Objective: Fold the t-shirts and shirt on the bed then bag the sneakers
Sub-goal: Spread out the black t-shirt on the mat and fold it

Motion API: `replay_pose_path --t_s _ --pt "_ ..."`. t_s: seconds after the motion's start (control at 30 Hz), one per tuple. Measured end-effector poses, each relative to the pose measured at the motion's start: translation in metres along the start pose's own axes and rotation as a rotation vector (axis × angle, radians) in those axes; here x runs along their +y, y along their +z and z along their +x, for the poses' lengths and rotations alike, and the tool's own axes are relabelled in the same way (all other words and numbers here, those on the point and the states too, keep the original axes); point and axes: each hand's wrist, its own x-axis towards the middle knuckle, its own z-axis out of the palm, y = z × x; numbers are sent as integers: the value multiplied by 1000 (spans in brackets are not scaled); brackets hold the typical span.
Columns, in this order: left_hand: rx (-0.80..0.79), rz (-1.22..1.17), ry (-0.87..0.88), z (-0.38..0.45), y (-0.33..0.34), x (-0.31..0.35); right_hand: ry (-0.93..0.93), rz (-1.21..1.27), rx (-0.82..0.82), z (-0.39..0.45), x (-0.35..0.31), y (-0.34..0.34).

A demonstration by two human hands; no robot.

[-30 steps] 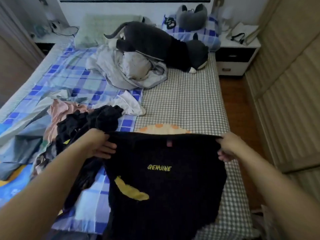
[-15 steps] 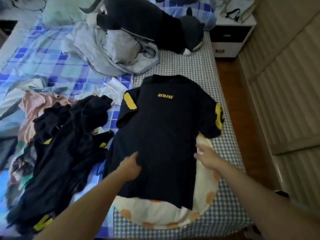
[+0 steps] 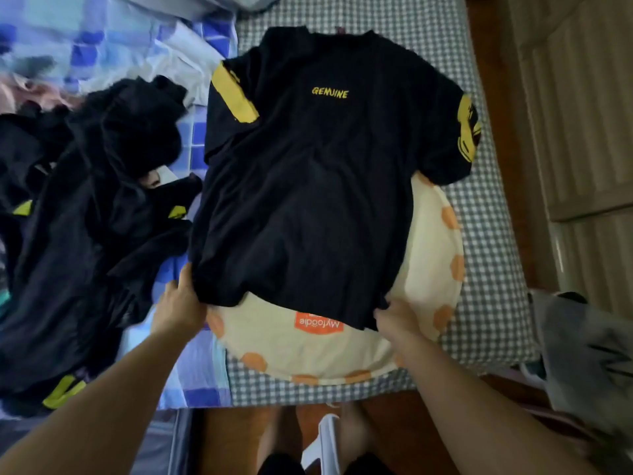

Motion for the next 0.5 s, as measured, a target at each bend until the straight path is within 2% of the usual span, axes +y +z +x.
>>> replay_pose_path --t_s 0.2,0.3,0.4,0.5 --pt "52 -32 75 -20 -3 3 157 -33 383 -24 70 -87" --pt "65 -236 66 -49 0 3 215 -49 550 -39 101 -126" --pt "120 -346 118 -90 0 2 250 -53 536 -48 108 -136" --pt "172 -306 254 -127 -5 -3 169 40 491 -55 98 -131"
